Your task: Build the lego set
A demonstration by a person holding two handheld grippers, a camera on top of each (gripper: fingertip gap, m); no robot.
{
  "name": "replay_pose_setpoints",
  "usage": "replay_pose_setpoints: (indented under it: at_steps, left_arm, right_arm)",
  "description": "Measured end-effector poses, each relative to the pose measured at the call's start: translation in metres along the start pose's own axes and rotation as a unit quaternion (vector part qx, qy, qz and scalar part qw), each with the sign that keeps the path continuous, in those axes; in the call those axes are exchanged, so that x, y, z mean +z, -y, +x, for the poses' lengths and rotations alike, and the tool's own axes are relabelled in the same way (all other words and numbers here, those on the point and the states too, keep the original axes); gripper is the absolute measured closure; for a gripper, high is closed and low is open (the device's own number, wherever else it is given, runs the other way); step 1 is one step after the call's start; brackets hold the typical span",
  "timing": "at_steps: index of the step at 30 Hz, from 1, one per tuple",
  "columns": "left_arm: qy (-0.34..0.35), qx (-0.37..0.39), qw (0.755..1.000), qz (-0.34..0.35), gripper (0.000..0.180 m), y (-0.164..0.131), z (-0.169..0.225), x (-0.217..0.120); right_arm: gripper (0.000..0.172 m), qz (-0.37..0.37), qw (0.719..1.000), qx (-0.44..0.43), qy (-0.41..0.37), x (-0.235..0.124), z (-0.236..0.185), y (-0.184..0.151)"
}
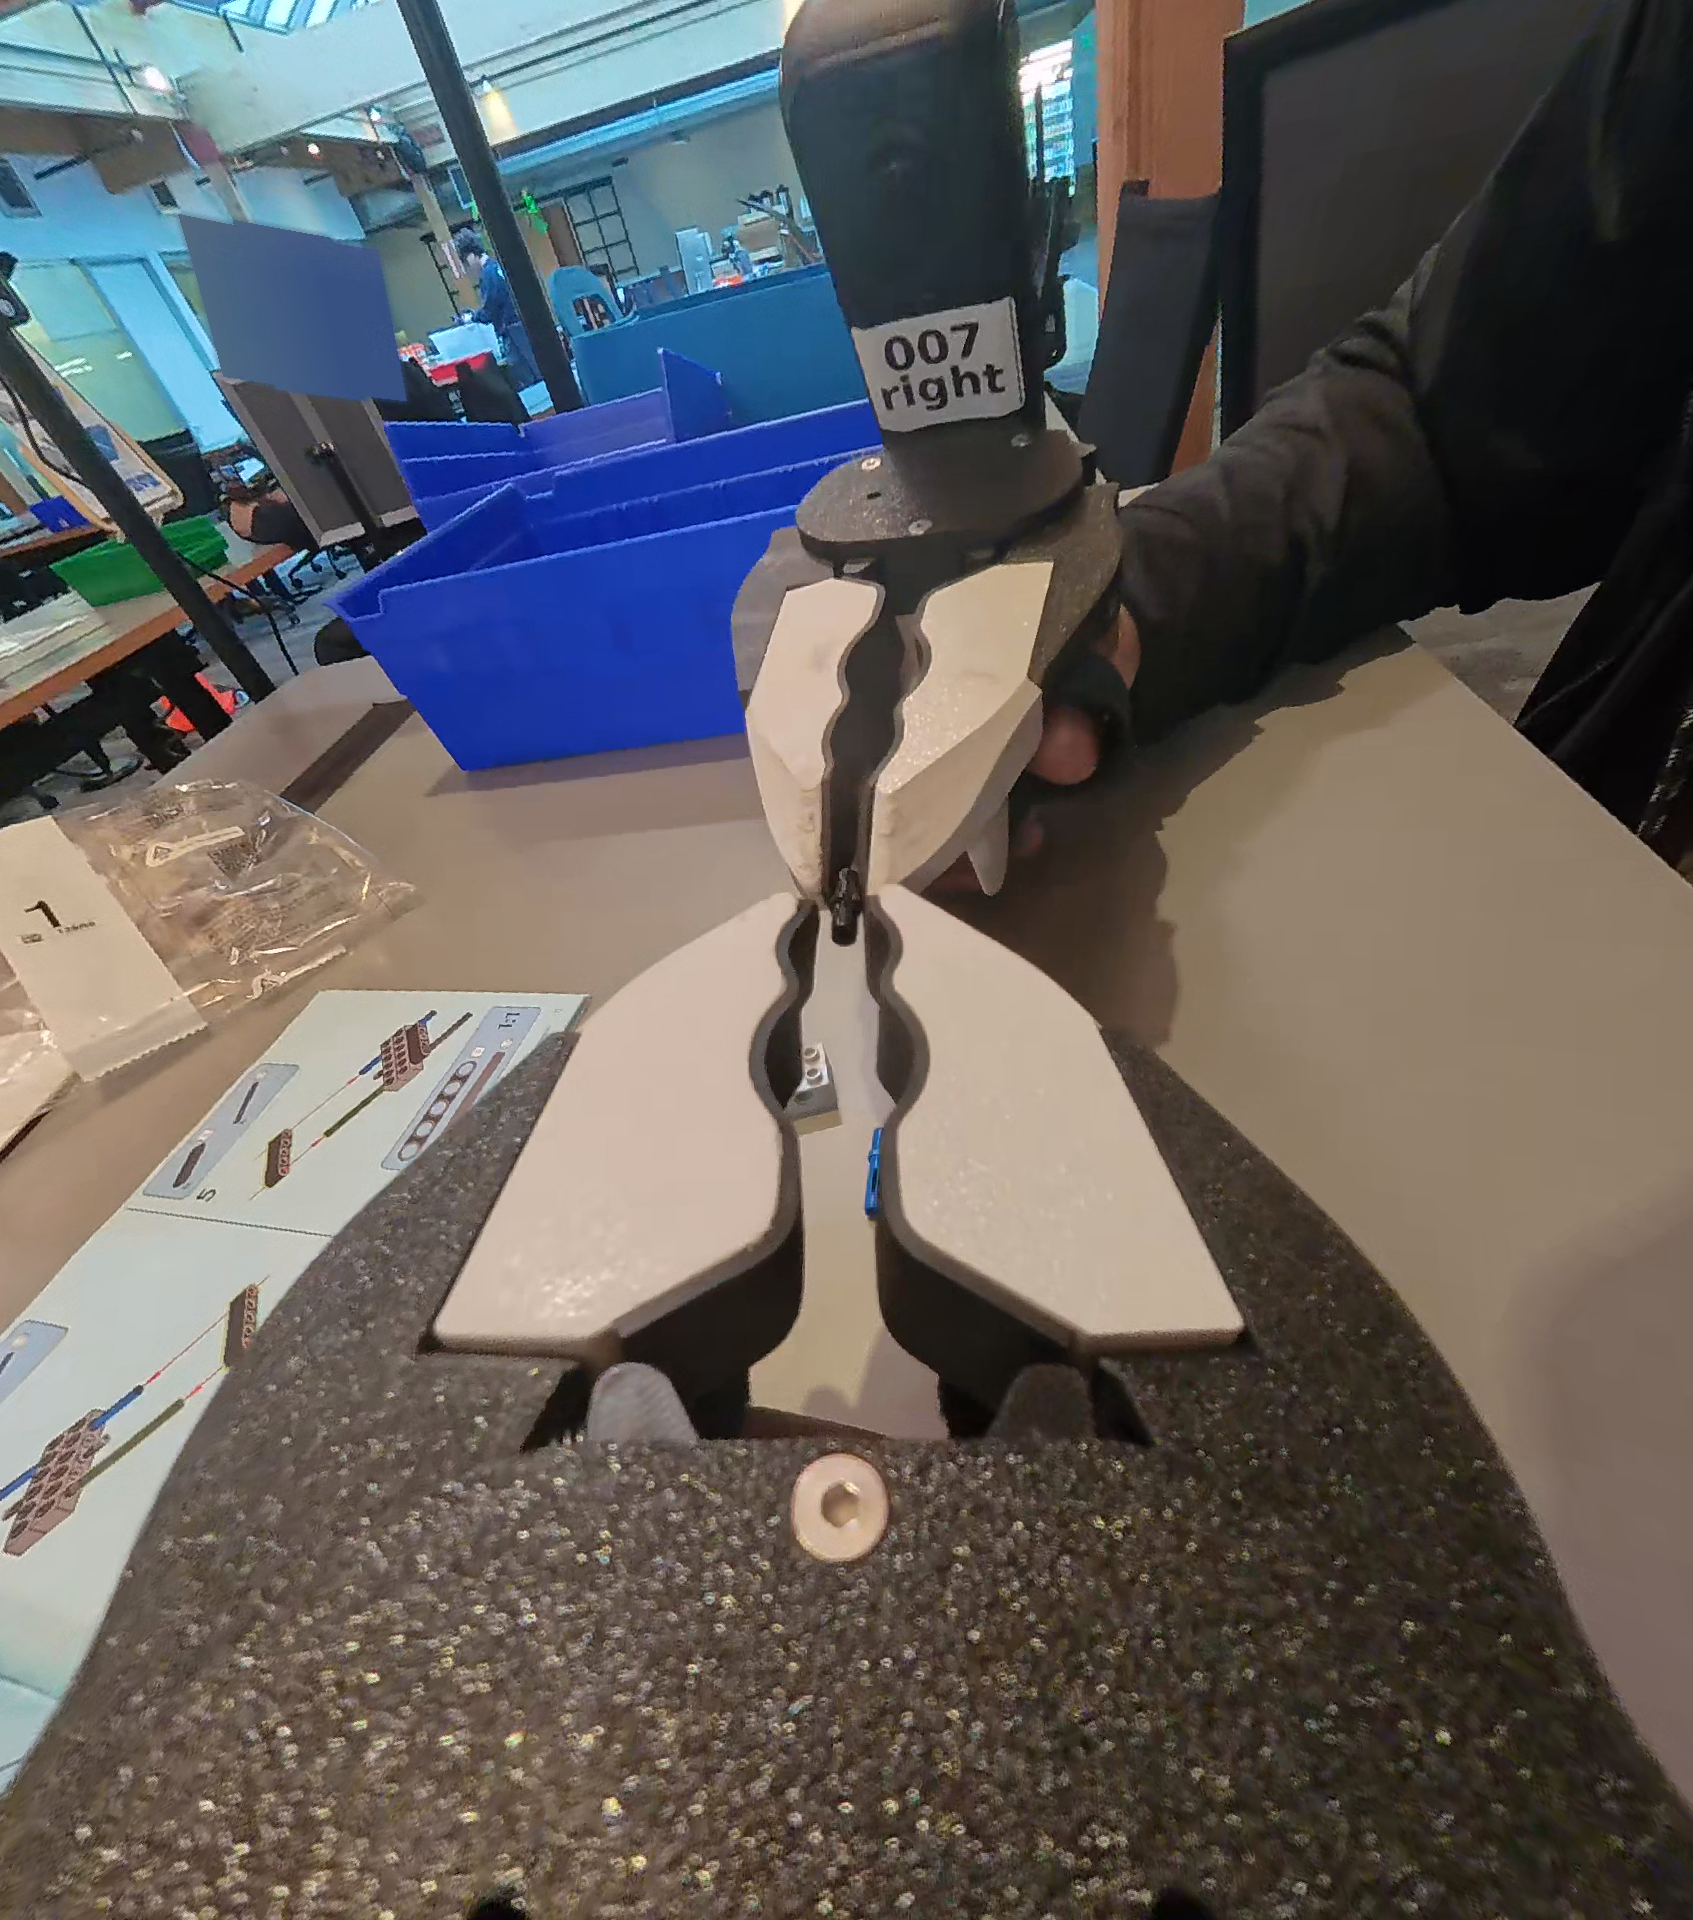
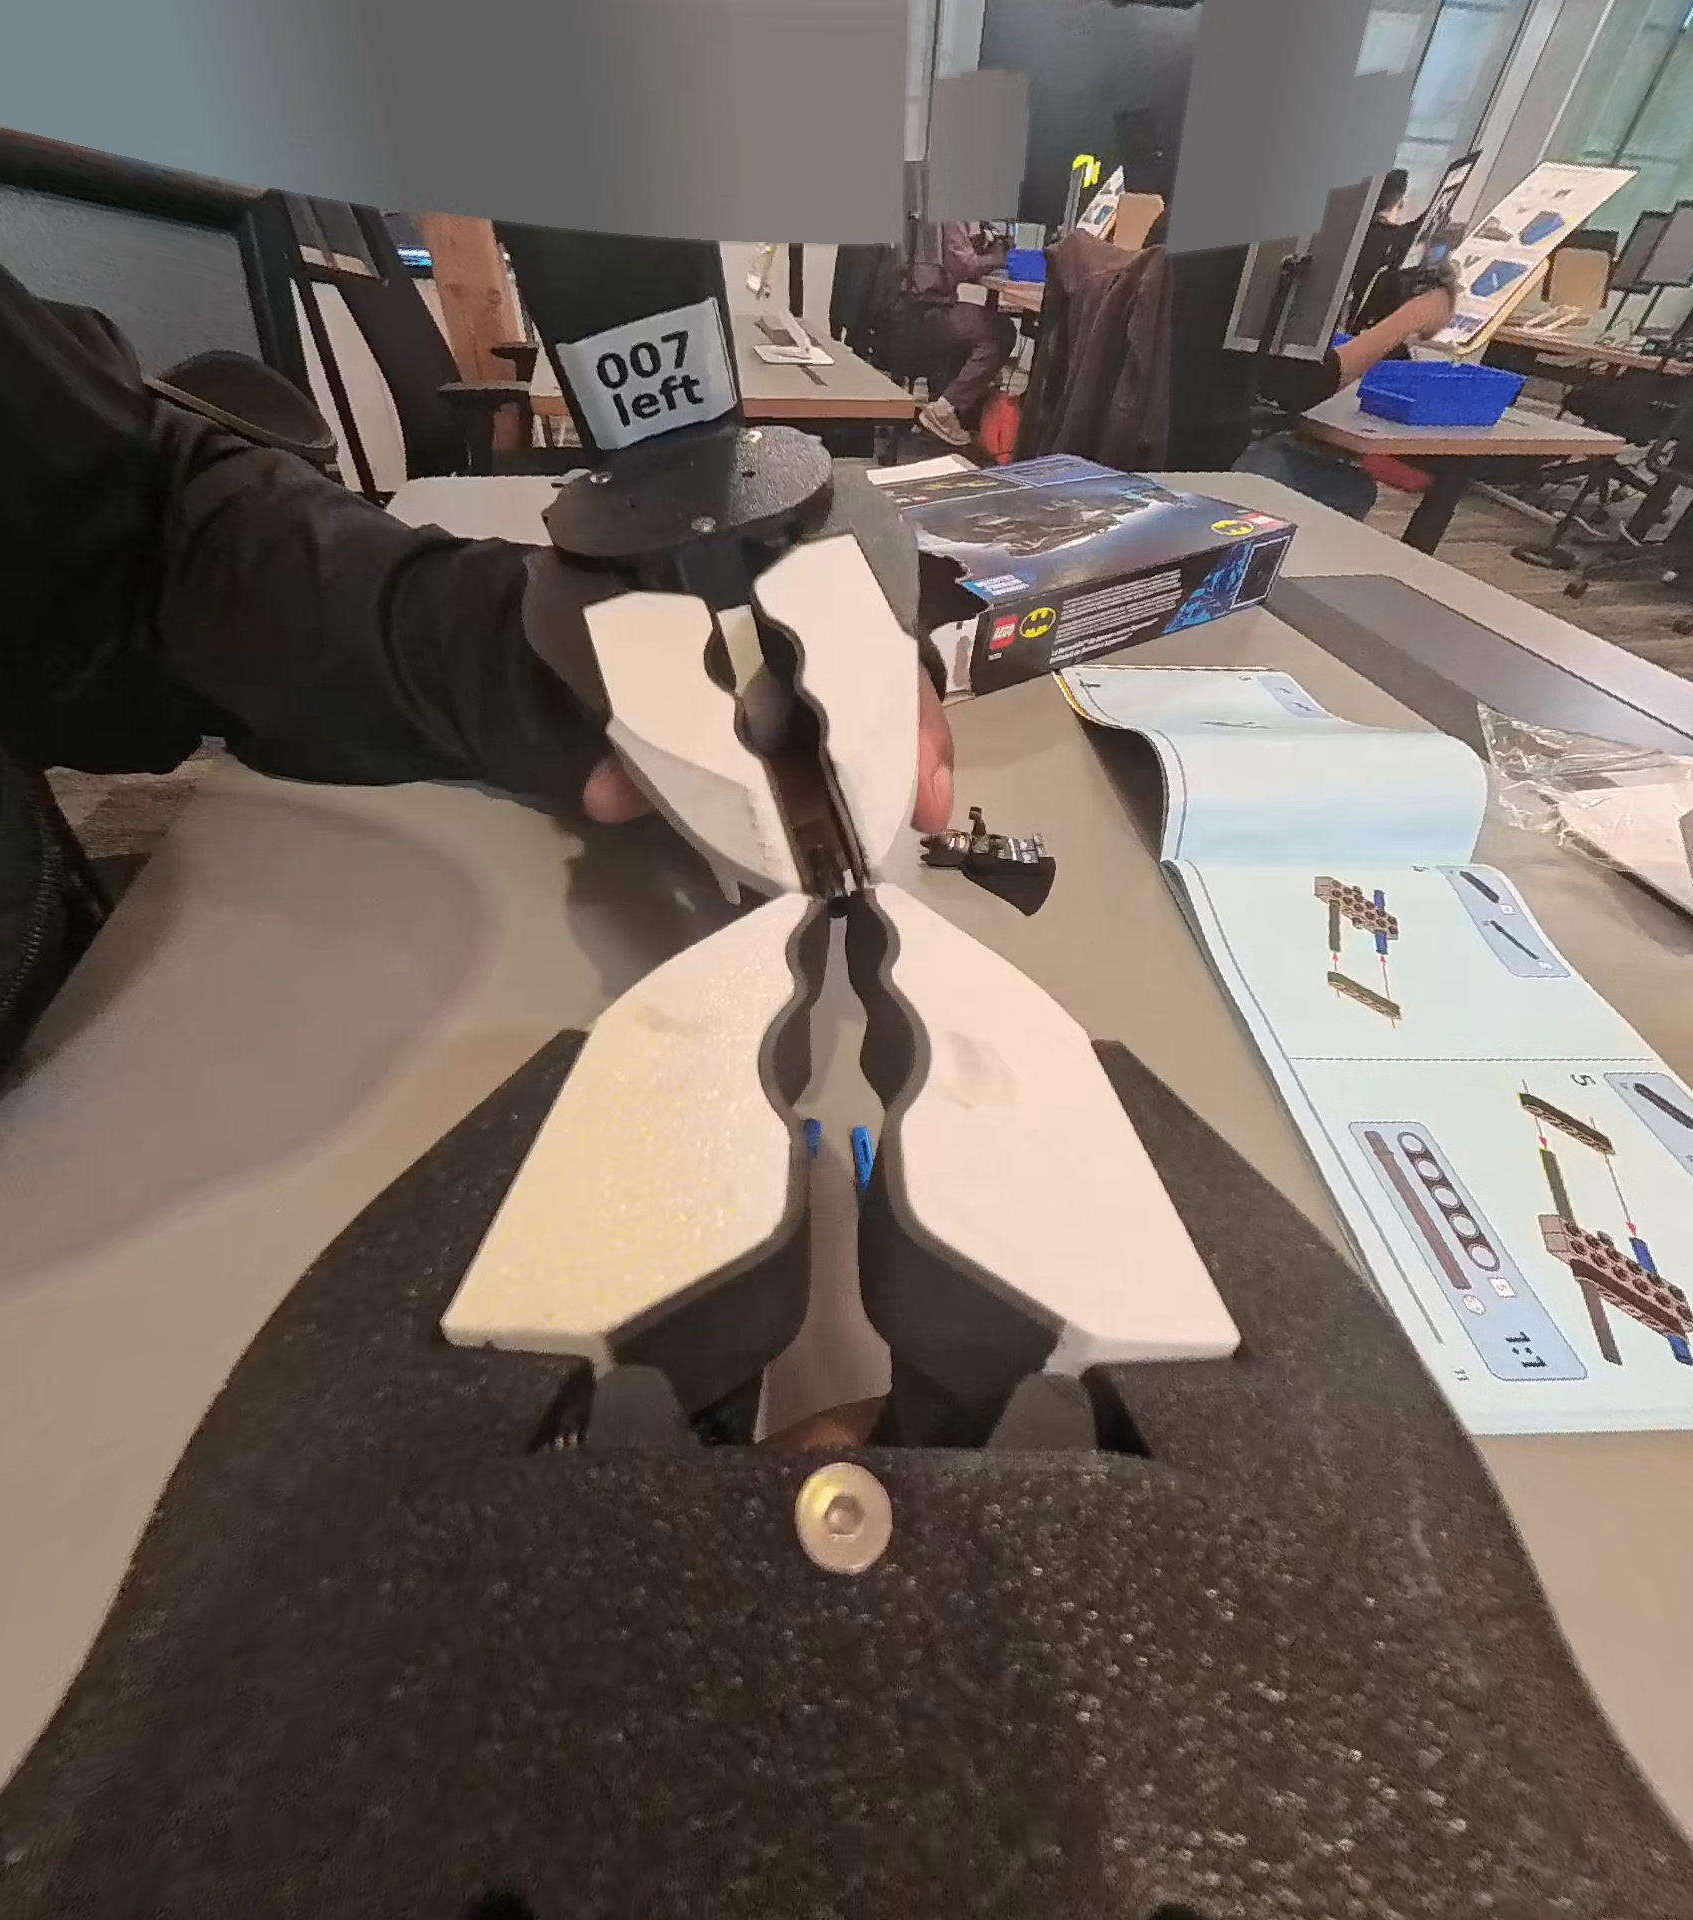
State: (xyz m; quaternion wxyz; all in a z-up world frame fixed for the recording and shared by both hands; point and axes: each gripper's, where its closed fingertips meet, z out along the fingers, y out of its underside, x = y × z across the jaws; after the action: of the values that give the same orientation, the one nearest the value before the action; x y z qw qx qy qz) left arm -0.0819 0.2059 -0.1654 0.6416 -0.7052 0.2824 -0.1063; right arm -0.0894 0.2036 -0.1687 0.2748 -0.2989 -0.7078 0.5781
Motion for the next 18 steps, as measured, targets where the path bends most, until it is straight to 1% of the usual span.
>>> replay_pose_setpoints:
  at_steps: [4,18]
  left_arm:
    - [-0.002,0.003,1.000,0.003,0.174,0.0009,0.0006,-0.0005]
    - [-0.002,0.005,1.000,0.007,0.175,0.0013,0.0016,0.0001]
  right_arm:
    - [0.167,0.001,1.000,0.002,0.004,-0.0003,-0.0006,0.0002]
    - [0.167,0.003,1.000,0.009,0.010,-0.0008,-0.0013,0.0008]
